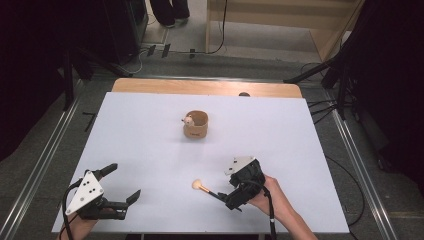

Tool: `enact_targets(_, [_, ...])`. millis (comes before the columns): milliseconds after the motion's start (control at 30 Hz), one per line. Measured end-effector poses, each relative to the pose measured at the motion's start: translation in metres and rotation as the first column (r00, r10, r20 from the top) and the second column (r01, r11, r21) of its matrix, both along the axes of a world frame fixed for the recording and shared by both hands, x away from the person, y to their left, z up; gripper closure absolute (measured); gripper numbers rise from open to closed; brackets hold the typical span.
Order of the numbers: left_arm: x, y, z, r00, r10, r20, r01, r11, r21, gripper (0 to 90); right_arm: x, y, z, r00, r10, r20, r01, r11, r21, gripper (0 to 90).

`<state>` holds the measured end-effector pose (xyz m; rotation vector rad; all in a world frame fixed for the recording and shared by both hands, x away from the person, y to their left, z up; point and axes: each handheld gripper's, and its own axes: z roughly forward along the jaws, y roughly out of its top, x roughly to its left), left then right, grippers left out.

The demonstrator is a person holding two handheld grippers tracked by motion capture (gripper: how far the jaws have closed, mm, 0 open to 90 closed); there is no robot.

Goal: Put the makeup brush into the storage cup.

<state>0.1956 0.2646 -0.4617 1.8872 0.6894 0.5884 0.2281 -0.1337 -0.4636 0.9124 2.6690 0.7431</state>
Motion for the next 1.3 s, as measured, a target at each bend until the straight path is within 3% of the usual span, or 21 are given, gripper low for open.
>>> enact_targets(500, [0.0, 0.0, 0.0, 1.0, -0.002, 0.003, 0.002, 1.0, -0.007, 0.0, 0.007, 0.029, 0.002, 0.9972, 0.046, -0.059, -0.051, 0.993, -0.104, 0.0])
enact_targets(900, [0.0, 0.001, 0.0, 1.0, -0.001, 0.002, 0.001, 1.0, -0.007, 0.0, 0.014, 0.042, 0.001, 0.9922, 0.036, -0.12, -0.052, 0.989, -0.135, 0.0])
enact_targets(1200, [-0.001, 0.001, 0.0, 1.0, 0.001, 0.001, -0.001, 1.0, -0.008, 0.0, 0.011, 0.049, -0.001, 0.99, 0.033, -0.137, -0.055, 0.985, -0.161, 16.1])
enact_targets(1300, [-0.001, 0.001, 0.0, 1.0, 0.001, 0.001, -0.001, 1.0, -0.008, 0.0, 0.011, 0.049, -0.001, 0.9876, 0.03, -0.154, -0.056, 0.984, -0.168, 25.9])
